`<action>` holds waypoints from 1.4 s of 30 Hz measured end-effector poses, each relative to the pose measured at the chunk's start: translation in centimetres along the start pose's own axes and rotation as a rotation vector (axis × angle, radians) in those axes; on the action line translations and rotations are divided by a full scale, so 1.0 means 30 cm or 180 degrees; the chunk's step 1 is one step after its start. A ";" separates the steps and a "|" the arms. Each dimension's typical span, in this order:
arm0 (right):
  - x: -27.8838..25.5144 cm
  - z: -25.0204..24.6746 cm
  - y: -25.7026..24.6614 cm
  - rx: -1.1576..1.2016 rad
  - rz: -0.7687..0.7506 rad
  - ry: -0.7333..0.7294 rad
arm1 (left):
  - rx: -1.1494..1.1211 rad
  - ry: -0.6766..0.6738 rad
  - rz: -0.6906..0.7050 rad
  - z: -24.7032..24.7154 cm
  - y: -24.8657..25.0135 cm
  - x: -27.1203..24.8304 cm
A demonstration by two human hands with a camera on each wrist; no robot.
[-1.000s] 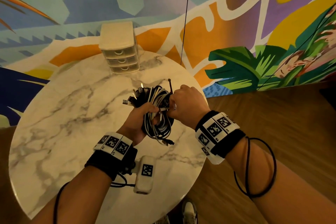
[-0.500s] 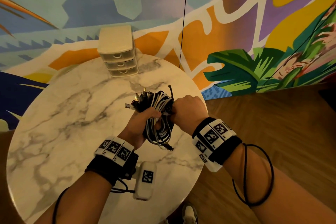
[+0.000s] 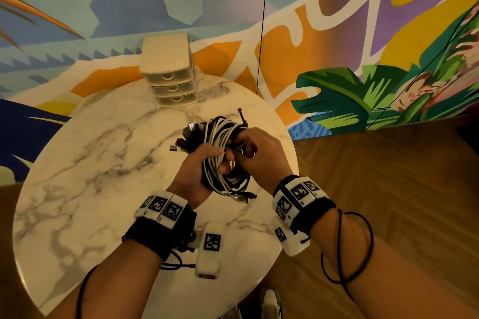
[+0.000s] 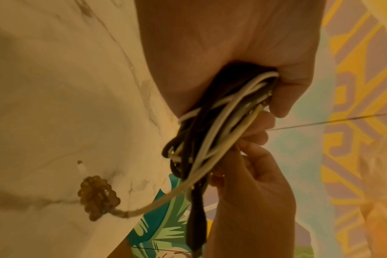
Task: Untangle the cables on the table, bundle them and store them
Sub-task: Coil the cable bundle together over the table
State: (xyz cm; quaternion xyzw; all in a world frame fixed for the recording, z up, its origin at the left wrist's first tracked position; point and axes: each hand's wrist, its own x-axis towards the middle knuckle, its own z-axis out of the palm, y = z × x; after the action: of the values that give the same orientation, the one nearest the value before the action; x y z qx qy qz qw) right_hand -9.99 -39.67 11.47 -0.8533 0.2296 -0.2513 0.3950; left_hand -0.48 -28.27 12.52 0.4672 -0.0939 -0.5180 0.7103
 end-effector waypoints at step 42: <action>0.022 0.016 0.009 0.0491 0.0884 0.0055 | -0.0645 -0.0424 -0.0182 -0.118 0.056 -0.043</action>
State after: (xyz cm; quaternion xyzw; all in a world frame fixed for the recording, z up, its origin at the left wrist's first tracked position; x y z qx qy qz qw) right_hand -9.24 -39.93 11.14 -0.7783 0.3289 -0.2185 0.4883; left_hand 2.22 -25.15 12.32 0.3601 -0.0746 -0.5747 0.7311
